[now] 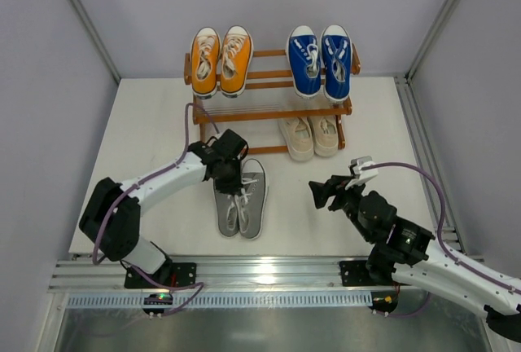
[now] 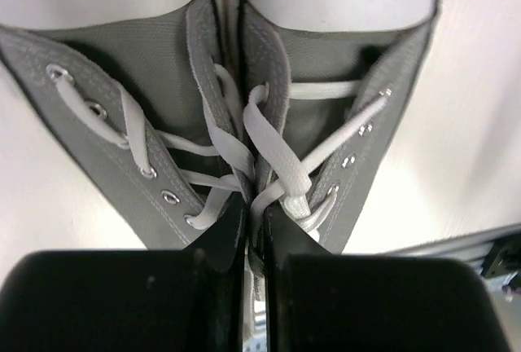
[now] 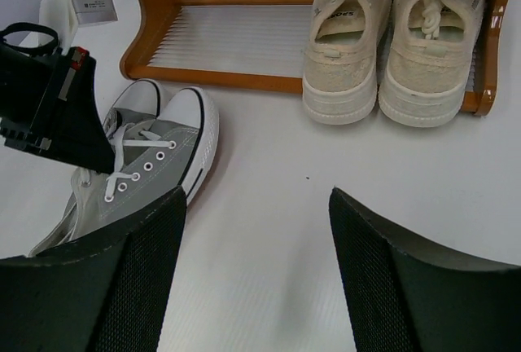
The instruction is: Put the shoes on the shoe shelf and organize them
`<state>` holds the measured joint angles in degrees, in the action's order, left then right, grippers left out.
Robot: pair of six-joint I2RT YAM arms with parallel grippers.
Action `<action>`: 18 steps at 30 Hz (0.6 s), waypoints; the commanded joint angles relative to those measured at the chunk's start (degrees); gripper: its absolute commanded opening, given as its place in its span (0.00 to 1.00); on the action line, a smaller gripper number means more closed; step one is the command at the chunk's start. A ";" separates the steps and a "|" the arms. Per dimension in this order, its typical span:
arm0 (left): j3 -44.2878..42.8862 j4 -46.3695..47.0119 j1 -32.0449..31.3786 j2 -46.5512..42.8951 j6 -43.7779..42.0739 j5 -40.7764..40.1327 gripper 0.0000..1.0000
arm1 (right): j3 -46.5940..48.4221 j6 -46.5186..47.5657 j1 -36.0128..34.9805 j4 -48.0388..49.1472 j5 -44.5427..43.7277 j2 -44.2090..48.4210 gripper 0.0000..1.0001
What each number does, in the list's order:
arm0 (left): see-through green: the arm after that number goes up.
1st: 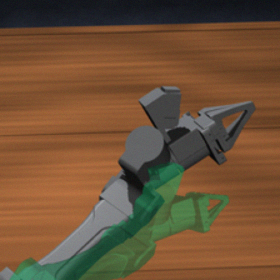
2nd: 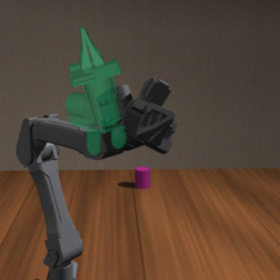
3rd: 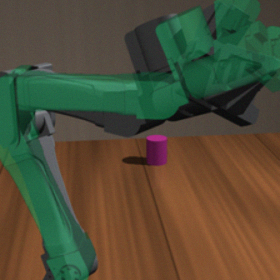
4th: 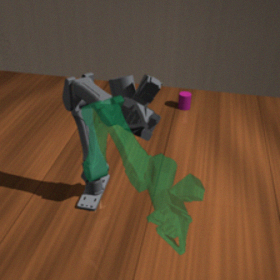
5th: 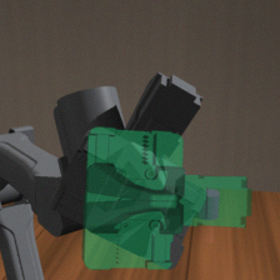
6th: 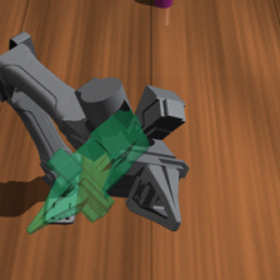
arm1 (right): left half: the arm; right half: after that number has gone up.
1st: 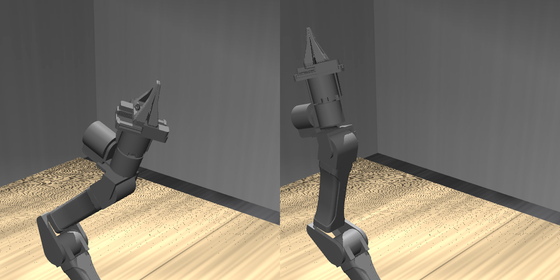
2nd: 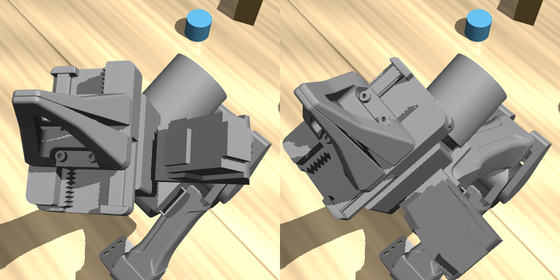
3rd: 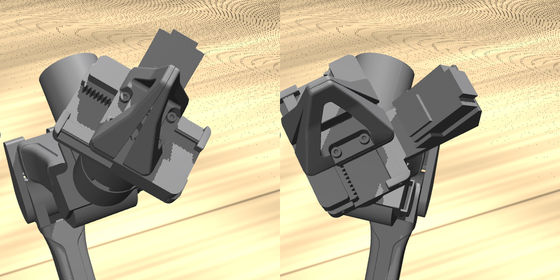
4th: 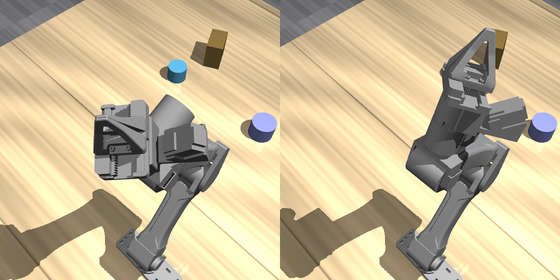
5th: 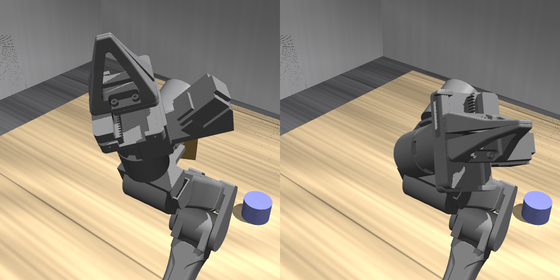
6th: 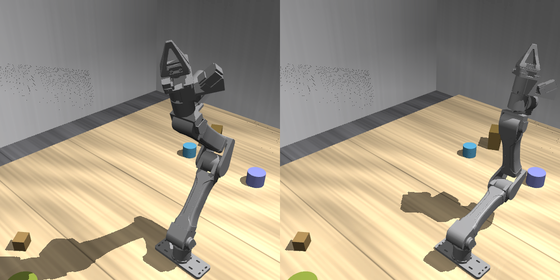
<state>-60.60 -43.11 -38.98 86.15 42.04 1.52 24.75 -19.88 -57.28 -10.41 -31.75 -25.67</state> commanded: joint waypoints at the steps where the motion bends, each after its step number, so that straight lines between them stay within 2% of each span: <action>1: -7.33 9.88 -0.39 0.77 1.90 -3.54 0.00 | 2.14 0.19 -0.29 -3.12 -3.14 1.15 0.73; 13: -23.41 3.13 -1.98 13.42 -3.63 -13.20 0.00 | 2.23 1.86 -0.21 -3.82 -5.34 0.62 0.73; 18: -28.34 2.68 -0.92 18.08 -6.00 -14.18 0.00 | 2.14 1.95 -0.29 -4.17 -5.69 0.80 0.73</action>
<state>-84.40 -42.11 -41.10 103.61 39.29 -9.61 24.86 -19.11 -57.28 -15.09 -35.92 -24.75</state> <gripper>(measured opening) 0.035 0.729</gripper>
